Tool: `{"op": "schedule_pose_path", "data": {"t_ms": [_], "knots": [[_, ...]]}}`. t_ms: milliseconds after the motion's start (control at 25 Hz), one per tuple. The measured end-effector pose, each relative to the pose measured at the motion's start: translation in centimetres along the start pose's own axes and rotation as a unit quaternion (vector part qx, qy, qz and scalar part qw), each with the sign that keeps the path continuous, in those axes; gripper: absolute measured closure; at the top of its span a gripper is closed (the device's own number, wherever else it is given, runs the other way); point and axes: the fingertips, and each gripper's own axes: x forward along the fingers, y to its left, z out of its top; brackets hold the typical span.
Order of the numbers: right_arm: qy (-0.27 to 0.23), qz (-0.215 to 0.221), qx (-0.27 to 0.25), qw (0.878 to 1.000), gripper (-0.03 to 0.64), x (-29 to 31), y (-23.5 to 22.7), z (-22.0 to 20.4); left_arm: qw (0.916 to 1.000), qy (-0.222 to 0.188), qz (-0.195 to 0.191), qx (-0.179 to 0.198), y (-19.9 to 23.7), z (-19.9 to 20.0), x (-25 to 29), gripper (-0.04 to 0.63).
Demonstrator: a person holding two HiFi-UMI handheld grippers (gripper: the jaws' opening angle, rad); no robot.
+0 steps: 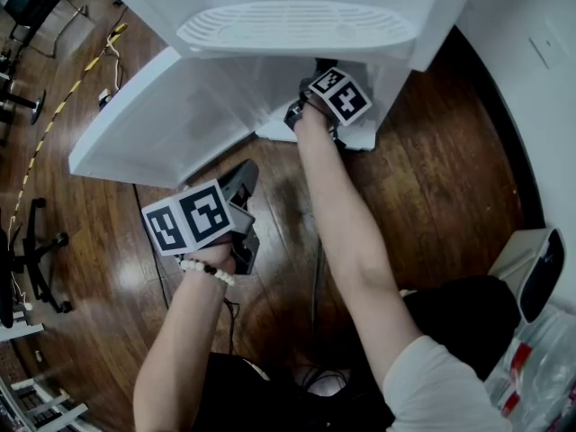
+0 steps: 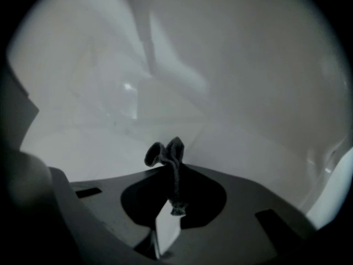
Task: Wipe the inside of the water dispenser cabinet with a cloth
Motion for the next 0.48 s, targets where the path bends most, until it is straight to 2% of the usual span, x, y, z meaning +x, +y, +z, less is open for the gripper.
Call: {"op": "schedule_pose_path", "data": {"t_ms": [120, 240, 400, 480], "knots": [[-0.031, 0.008, -0.029, 0.999, 0.577, -0.9, 0.7, 1.0, 1.0, -0.001, -0.001, 0.002, -0.2, 0.0, -0.1, 0.603], [-0.091, 0.035, -0.062, 0.993, 0.577, -2.4, 2.8, 3.0, 1.0, -0.003, -0.004, 0.004, -0.6, 0.1, -0.2, 0.603], [-0.15, 0.083, -0.106, 0.979, 0.577, -4.7, 6.8, 5.3, 1.0, -0.004, -0.004, 0.004, -0.8, 0.1, -0.3, 0.603], [-0.184, 0.112, -0.125, 0.969, 0.577, -6.0, 8.9, 6.5, 1.0, -0.005, -0.004, 0.002, -0.7, 0.1, -0.3, 0.603]]}}
